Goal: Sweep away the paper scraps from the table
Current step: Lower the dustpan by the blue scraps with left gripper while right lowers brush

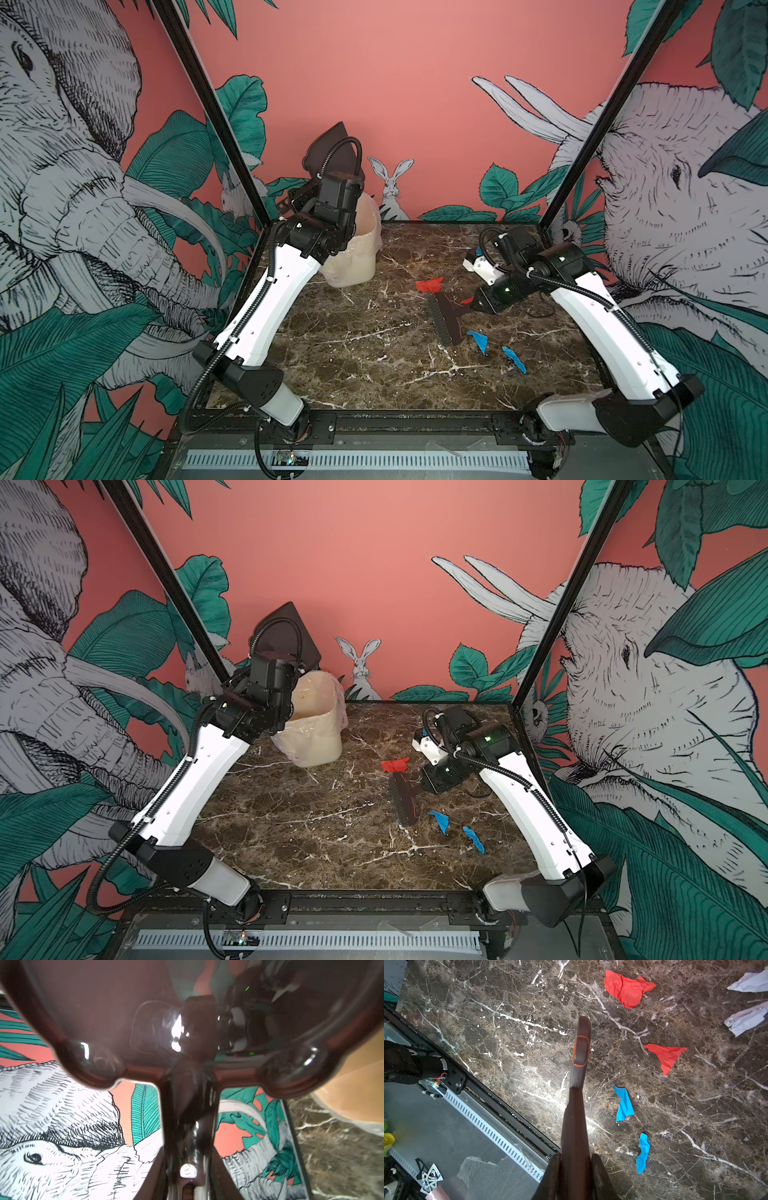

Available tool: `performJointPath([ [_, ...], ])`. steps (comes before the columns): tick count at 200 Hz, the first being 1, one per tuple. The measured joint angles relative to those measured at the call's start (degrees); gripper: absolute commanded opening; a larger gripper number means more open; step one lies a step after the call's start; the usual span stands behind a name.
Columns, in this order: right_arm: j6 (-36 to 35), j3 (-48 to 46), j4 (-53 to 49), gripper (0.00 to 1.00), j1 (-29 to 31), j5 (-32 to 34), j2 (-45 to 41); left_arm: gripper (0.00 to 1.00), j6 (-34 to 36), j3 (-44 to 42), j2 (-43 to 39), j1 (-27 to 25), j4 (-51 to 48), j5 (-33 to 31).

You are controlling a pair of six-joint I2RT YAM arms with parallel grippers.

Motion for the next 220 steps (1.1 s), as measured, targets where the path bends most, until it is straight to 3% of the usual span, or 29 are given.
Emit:
performJointPath([
  [46, 1.0, -0.7, -0.2, 0.00, -2.0, 3.7, -2.2, 0.00, -13.4, 6.5, 0.3, -11.1, -8.6, 5.2],
  [72, 1.2, -0.7, -0.7, 0.00, -2.6, 7.9, -3.0, 0.00, -24.0, 6.1, 1.1, -14.3, -14.5, 10.7],
  [144, 1.4, -0.7, -4.2, 0.00, -2.8, 19.3, -3.0, 0.00, -48.3, -20.7, -2.2, -17.4, -18.0, 29.4],
  [220, 2.3, -5.3, -4.5, 0.00, -2.8, 24.9, -2.3, 0.00, -60.5, -34.7, -4.1, -26.6, -17.8, 40.0],
])
